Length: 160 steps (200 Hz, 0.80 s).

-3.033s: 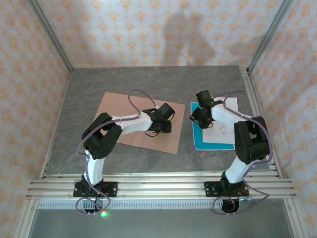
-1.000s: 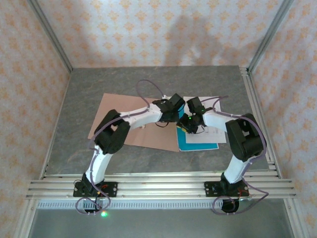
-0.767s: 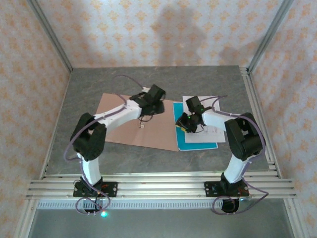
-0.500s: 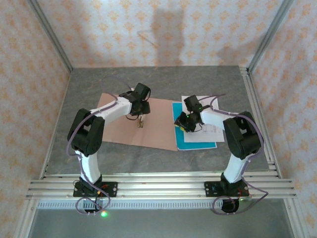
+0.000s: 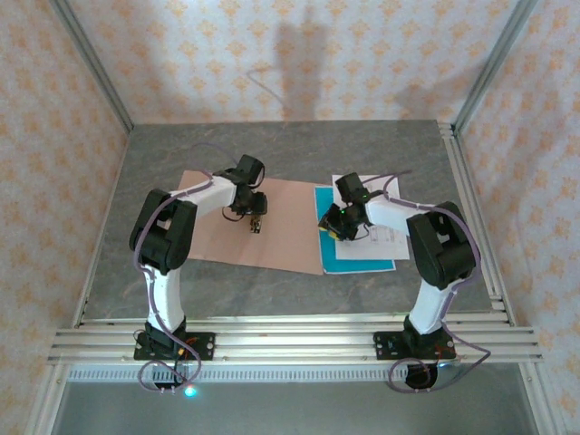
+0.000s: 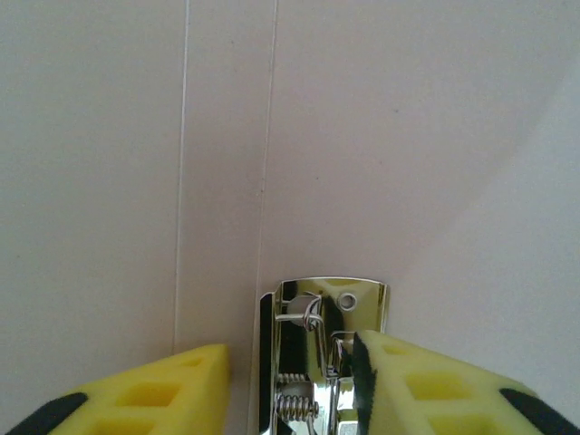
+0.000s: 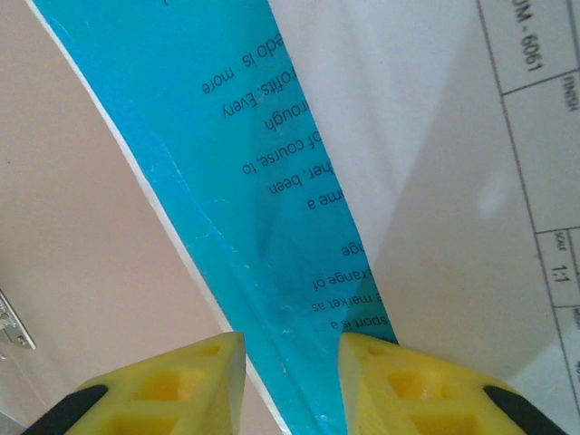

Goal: Put the files into the folder

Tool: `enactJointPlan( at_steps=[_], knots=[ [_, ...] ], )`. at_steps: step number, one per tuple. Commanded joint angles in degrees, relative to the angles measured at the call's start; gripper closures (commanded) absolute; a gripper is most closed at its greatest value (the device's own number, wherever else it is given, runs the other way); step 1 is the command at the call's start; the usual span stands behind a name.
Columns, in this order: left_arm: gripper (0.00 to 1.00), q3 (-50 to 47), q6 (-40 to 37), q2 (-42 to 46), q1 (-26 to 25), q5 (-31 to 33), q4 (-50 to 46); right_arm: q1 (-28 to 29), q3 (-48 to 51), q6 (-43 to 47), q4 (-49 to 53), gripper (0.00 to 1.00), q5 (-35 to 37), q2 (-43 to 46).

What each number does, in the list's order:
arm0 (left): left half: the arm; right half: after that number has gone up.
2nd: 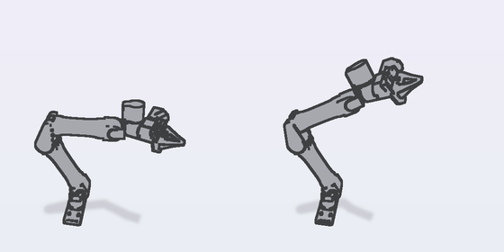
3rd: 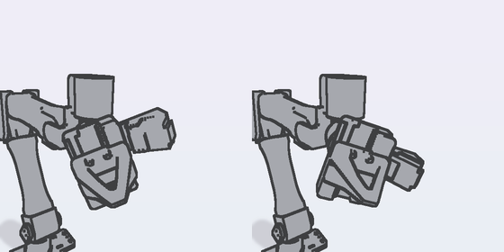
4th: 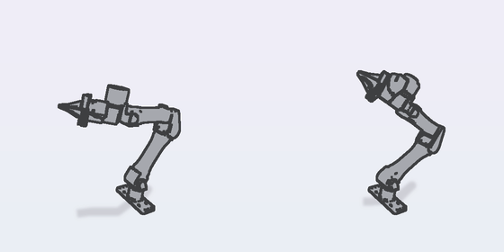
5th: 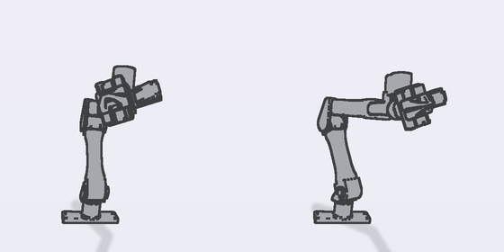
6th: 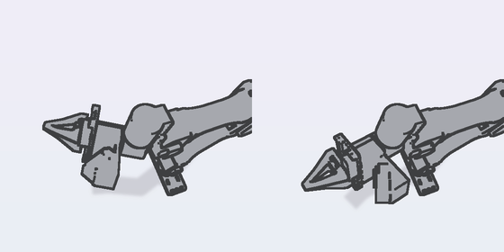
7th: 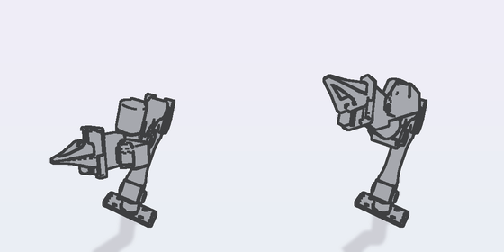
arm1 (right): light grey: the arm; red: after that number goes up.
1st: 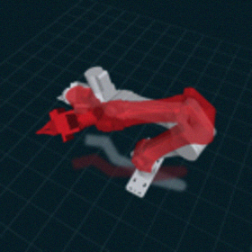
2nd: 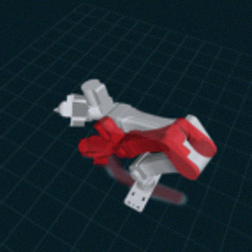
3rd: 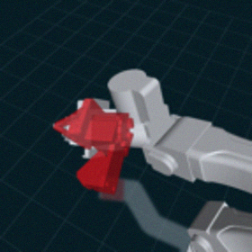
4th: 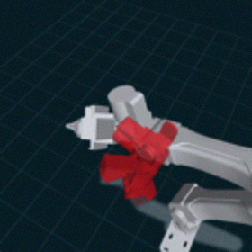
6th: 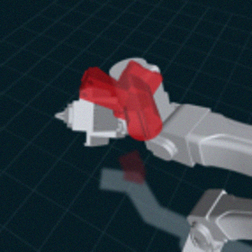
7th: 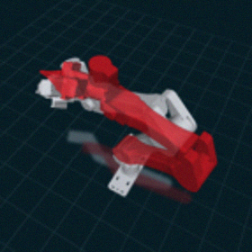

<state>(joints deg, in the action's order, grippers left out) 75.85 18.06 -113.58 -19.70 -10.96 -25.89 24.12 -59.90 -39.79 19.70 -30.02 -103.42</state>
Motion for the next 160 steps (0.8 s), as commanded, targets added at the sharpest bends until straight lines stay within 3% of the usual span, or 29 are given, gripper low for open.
enactJointPlan(
  at_steps=[1, 41, 67, 114, 160],
  knots=[
    [0.66, -1.79, -1.48, -1.29, 0.54, -1.80, 0.61, 0.45, -0.57, -0.41, 1.78, 0.67, 1.72, -1.96],
    [0.82, -5.66, 1.31, 0.76, 0.48, -3.73, 4.44, 0.52, -0.67, -1.01, 1.65, 0.67, 1.50, -1.27],
    [0.84, -8.94, 4.80, 2.02, -0.29, -6.01, 8.38, 1.37, -2.93, -1.44, 3.24, 0.67, 1.85, -1.37],
    [0.87, -10.54, 13.93, 1.44, -6.64, -4.76, 13.43, 3.03, -6.28, -3.09, 6.44, 0.67, 3.53, -3.41],
    [0.87, -6.70, 17.15, -1.65, -12.82, -3.21, 14.92, 3.19, -7.98, -2.54, 7.16, 0.67, 3.17, -5.20]
  ],
)
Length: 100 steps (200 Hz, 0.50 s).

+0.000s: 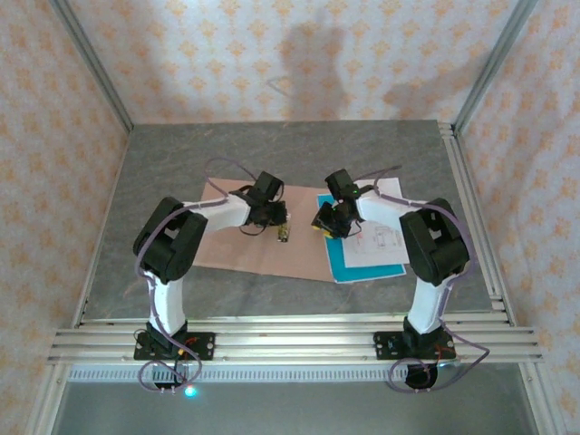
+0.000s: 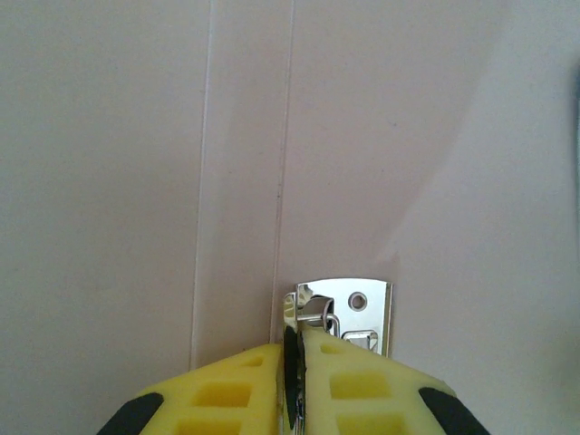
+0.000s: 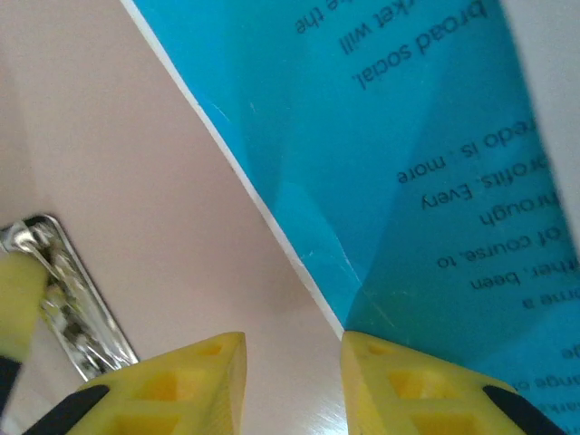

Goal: Put the files into the folder

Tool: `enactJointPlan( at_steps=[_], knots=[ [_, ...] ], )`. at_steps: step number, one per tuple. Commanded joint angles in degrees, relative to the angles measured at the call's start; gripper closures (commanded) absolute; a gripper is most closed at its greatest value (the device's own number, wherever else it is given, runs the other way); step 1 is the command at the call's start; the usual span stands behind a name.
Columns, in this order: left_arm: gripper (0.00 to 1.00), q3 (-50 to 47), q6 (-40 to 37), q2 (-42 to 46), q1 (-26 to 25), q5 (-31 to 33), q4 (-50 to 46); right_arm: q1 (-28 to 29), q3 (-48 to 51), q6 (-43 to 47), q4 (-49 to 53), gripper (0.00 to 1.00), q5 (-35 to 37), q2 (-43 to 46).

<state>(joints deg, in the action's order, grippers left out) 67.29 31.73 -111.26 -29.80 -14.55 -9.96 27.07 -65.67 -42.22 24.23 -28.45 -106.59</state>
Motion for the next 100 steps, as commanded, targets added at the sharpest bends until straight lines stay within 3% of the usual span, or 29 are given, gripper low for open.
enactJointPlan(
  at_steps=[1, 39, 100],
  knots=[
    [0.87, 1.97, 3.51, -4.01, -2.81, 0.43, -1.07, 0.24, -2.21, -0.12, 2.64, 0.67, 1.60, -2.03],
    [0.89, 3.74, 8.98, -5.59, -4.83, 3.17, -1.29, 0.26, -0.44, 0.01, 1.30, 0.68, 3.87, 1.29],
    [0.90, -1.43, 21.21, -6.12, -6.43, 5.45, 7.83, -1.37, 2.90, -0.74, -0.61, 0.67, 5.94, 6.58]
  ],
)
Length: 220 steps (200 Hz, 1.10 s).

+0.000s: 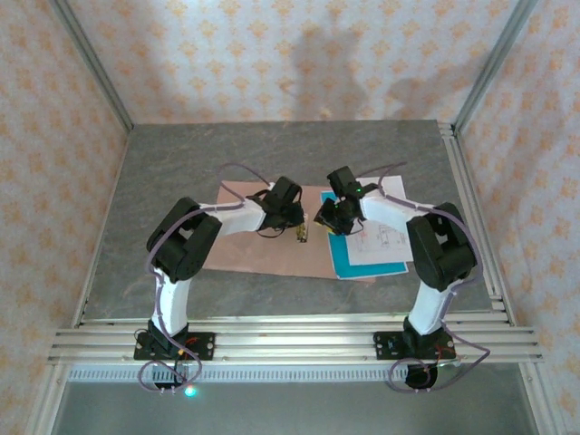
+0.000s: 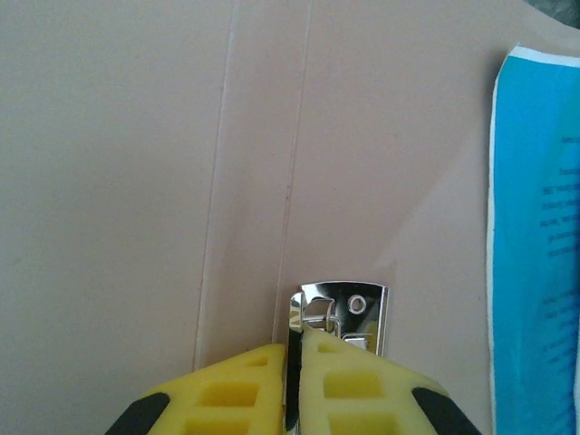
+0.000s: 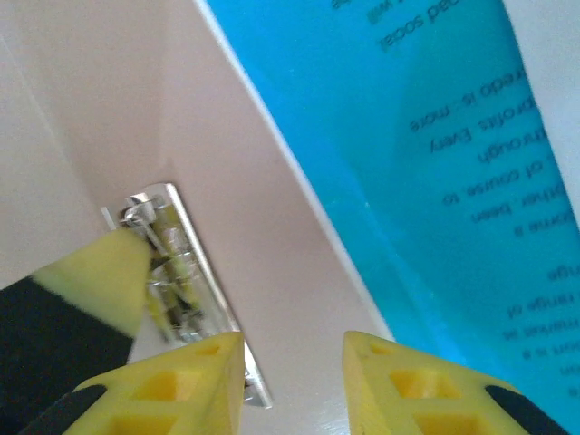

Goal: Put the files into the folder

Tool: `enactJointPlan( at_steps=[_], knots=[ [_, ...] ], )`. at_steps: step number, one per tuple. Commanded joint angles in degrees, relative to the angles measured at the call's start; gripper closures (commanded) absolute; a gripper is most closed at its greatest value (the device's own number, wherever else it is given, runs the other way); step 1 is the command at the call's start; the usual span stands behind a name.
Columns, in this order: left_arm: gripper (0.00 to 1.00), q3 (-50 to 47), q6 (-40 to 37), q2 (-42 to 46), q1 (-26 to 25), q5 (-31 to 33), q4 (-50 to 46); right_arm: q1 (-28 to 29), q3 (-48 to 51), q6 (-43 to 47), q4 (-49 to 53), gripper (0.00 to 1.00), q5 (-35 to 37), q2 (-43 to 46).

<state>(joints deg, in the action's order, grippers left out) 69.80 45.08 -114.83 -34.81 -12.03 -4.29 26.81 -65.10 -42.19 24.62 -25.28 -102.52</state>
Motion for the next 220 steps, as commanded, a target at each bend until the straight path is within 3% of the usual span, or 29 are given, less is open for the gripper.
enactJointPlan(
  at_steps=[1, 35, 114, 220],
  knots=[
    [0.90, -4.09, 8.02, -2.58, -1.46, 3.05, 2.35, -1.17, 2.52, -0.77, -1.21, 0.67, 2.86, 2.77],
    [0.90, -6.15, 11.26, -2.39, -2.44, 3.83, 5.42, -2.64, 5.27, -0.39, -1.31, 0.63, 5.71, 8.06],
    [0.90, 0.25, 6.72, -5.92, -2.63, 1.57, 2.39, -4.88, 5.75, 2.66, -1.10, 0.63, 4.23, 0.52],
    [0.91, 1.62, 7.30, -6.71, -2.64, 1.97, 1.69, 0.43, 6.07, -4.44, -6.58, 0.63, 0.90, -1.13]
  ],
)
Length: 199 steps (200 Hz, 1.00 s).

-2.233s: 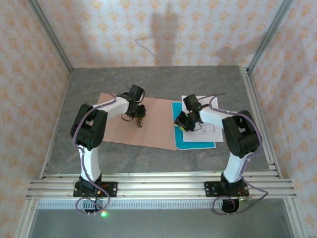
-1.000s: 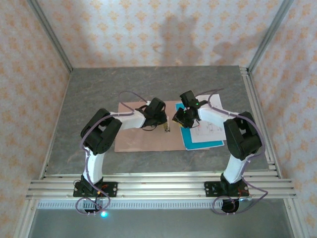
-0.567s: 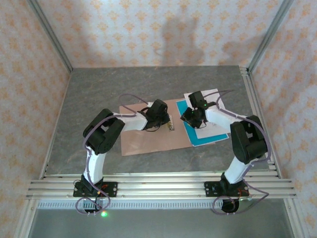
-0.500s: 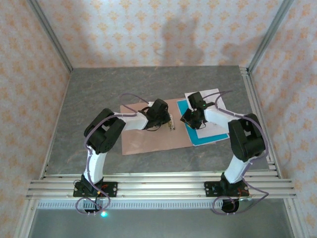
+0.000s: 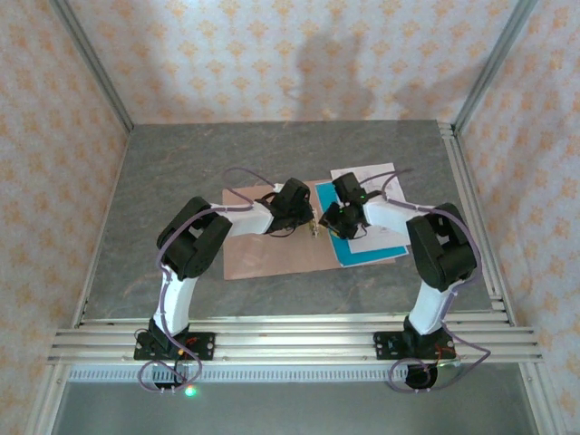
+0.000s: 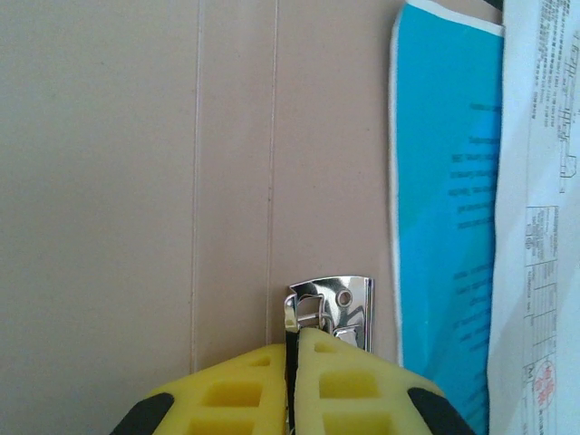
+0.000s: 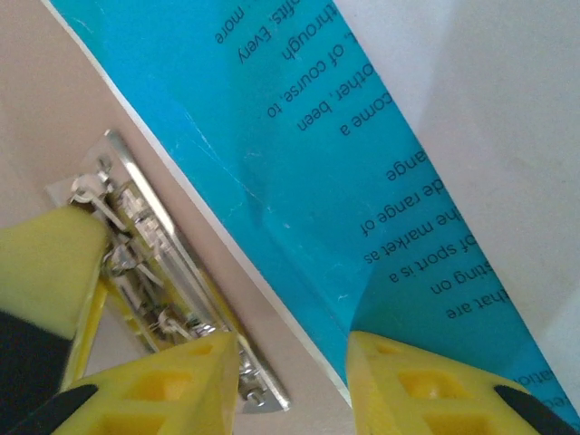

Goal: Put the files into the folder

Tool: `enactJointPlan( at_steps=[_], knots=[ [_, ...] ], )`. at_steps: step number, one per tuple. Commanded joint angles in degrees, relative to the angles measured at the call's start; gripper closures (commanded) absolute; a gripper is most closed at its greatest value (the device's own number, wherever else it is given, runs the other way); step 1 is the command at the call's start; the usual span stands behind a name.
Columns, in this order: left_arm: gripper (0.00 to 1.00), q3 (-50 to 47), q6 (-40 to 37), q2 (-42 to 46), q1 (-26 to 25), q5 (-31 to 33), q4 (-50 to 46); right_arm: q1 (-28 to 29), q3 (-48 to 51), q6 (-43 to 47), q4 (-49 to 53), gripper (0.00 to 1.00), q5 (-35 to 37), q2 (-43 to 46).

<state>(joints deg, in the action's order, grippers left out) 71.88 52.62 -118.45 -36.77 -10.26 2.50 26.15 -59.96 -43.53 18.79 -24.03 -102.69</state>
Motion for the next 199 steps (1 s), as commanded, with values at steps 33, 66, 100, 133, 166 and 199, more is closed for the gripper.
enactJointPlan(
  at_steps=[33, 66, 100, 133, 166, 199],
  knots=[
    [0.91, 0.35, -1.14, -2.34, -0.67, 0.65, -6.53, 1.23, 1.10, -5.24, -2.07, 0.63, -1.15, 1.70],
    [0.77, 1.12, -2.25, 0.79, -0.67, 2.61, -9.20, 0.55, -0.97, -5.15, 0.93, 0.59, -0.60, 6.74],
    [0.52, 3.42, -4.00, 6.58, -1.58, 6.54, -14.78, -7.54, -2.51, -0.01, 6.86, 0.54, 0.57, 12.72],
    [0.50, 9.00, -4.43, 7.19, -4.39, 4.88, -17.12, -19.75, -5.13, 7.99, 10.96, 0.52, -0.41, 11.34],
    [0.53, 17.12, -1.46, 0.28, -5.92, 0.78, -16.63, -27.73, -11.32, 11.73, 12.55, 0.51, 0.58, 4.22],
    [0.63, 28.23, -1.29, -8.15, -5.35, -0.60, -19.64, -30.96, -20.76, 12.81, 14.65, 0.46, 1.98, -2.94]
  ],
)
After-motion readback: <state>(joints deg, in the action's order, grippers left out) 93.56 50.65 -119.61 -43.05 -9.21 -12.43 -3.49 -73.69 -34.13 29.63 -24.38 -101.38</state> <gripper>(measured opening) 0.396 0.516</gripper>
